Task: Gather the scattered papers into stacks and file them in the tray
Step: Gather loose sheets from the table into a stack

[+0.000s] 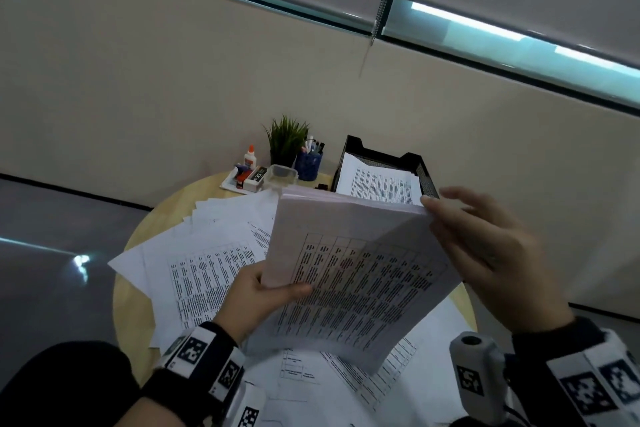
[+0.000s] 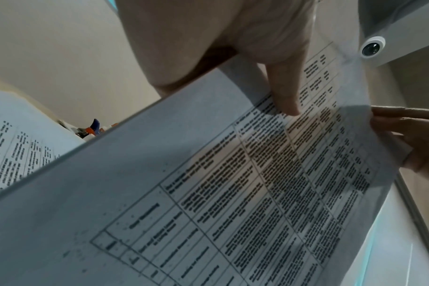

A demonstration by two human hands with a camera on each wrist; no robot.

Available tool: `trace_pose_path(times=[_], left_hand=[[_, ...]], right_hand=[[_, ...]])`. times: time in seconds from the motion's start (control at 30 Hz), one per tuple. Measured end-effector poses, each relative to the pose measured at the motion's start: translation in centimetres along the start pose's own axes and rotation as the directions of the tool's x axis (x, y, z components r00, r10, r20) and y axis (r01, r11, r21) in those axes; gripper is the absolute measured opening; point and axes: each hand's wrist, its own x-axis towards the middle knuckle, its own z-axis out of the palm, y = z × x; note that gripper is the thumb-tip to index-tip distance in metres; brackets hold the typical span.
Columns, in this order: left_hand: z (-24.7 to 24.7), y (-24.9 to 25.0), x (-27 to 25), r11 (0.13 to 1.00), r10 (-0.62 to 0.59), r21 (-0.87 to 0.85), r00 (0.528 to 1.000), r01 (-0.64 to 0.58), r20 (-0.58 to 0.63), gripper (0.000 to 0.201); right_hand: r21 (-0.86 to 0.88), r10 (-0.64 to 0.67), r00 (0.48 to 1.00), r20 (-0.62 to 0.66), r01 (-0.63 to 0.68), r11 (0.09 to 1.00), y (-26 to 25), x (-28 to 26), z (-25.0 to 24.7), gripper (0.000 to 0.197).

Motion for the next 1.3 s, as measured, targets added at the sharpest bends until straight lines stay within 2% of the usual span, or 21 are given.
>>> trace_pose_path(times=[0.07, 0.13, 0.23, 0.27, 0.33, 0.4, 0.47, 0.5, 0.53, 0.6, 0.7, 0.8, 0.9, 0.97, 1.0, 1.07, 1.13, 1.3], left_hand=[[0.0, -0.1, 0.1, 1.000, -0.007, 0.006, 1.000, 0.007, -0.008, 0.034], [0.0, -0.3, 0.3, 1.000, -0.019, 0.006, 1.000, 0.019, -0.025, 0.026], [-0.1, -0.4, 0.7, 1.000, -0.028, -0.010, 0.999, 0.027, -0.046, 0.022], [-0.1, -0.5, 0.7, 1.000, -0.026, -0.011, 0.998, 0.025, -0.049, 0.021], [-0.1, -0.6, 0.7, 1.000, -0.021, 0.002, 0.998, 0.021, -0.061, 0.017], [-0.1, -0.7, 0.8, 1.000, -0.021, 0.017, 0.996, 0.023, -0.084, 0.018], [-0.1, -0.9, 0.8, 0.999, -0.030, 0.020, 0.995, 0.032, -0.094, 0.024], [-0.2, -1.0, 0.9, 0.999, -0.039, 0.012, 0.995, 0.040, -0.097, 0.027], [-0.2, -1.1, 0.9, 0.999, -0.050, -0.005, 0.994, 0.050, -0.097, 0.030], [-0.3, -1.6, 0.9, 0.996, -0.089, -0.036, 0.991, 0.086, -0.100, 0.031], [-0.1, -2.7, 0.7, 0.991, -0.133, -0.008, 0.982, 0.133, -0.131, 0.017], [0.2, -2.9, 0.7, 0.995, -0.080, 0.036, 0.976, 0.089, -0.203, 0.010], [0.3, -2.2, 1.2, 0.999, -0.041, -0.017, 0.975, 0.038, -0.217, 0.009], [0.4, -2.5, 1.4, 0.997, -0.065, -0.043, 0.971, 0.056, -0.229, 0.012], [0.4, -2.9, 1.3, 0.994, -0.103, -0.046, 0.965, 0.095, -0.242, 0.013], [0.6, -4.0, 1.0, 0.982, -0.190, -0.047, 0.947, 0.184, -0.261, 0.014], [0.7, -4.7, 1.0, 0.976, -0.213, -0.005, 0.940, 0.220, -0.265, 0.015], [0.3, -4.3, 1.5, 0.985, -0.152, 0.041, 0.955, 0.168, -0.257, 0.012]], right_hand=[[-0.004, 0.015, 0.998, 0.069, -0.015, 1.000, -0.1, 0.2, -0.4, 0.039], [-0.038, 0.018, 0.991, 0.129, -0.013, 0.999, -0.4, 0.6, -0.7, 0.042], [-0.079, 0.011, 0.980, 0.200, 0.005, 0.997, -0.7, 1.1, -0.9, 0.040], [-0.051, 0.045, 0.982, 0.185, -0.036, 0.998, -0.8, 1.2, -1.0, 0.039], [0.122, 0.198, 0.972, 0.125, -0.213, 0.969, -0.5, 1.1, -1.0, 0.044], [0.398, 0.378, 0.919, 0.114, -0.391, 0.830, 0.0, 0.5, -0.4, 0.056], [0.659, 0.494, 0.852, 0.175, -0.474, 0.584, 1.2, -0.8, 1.1, 0.062], [0.726, 0.522, 0.821, 0.230, -0.502, 0.470, 1.9, -1.7, 2.2, 0.064], [0.738, 0.528, 0.798, 0.290, -0.538, 0.408, 2.6, -2.7, 3.5, 0.069], [0.705, 0.534, 0.748, 0.394, -0.619, 0.347, 3.1, -4.7, 6.2, 0.072], [0.694, 0.569, 0.664, 0.485, -0.688, 0.211, 2.2, -7.0, 9.7, 0.061], [0.741, 0.632, 0.650, 0.423, -0.649, 0.172, 0.9, -7.0, 10.9, 0.033], [0.782, 0.669, 0.668, 0.325, -0.588, 0.207, 1.0, -6.2, 10.7, 0.032], [0.793, 0.676, 0.665, 0.317, -0.577, 0.196, 1.1, -6.5, 11.3, 0.031], [0.775, 0.694, 0.631, 0.348, -0.610, 0.166, 1.2, -7.0, 12.0, 0.030], [0.708, 0.734, 0.526, 0.430, -0.701, 0.087, 1.2, -8.3, 13.5, 0.027], [0.663, 0.754, 0.470, 0.458, -0.746, 0.062, 1.1, -8.9, 14.5, 0.025], [0.698, 0.751, 0.482, 0.451, -0.715, 0.040, 1.5, -8.5, 14.4, 0.020]])
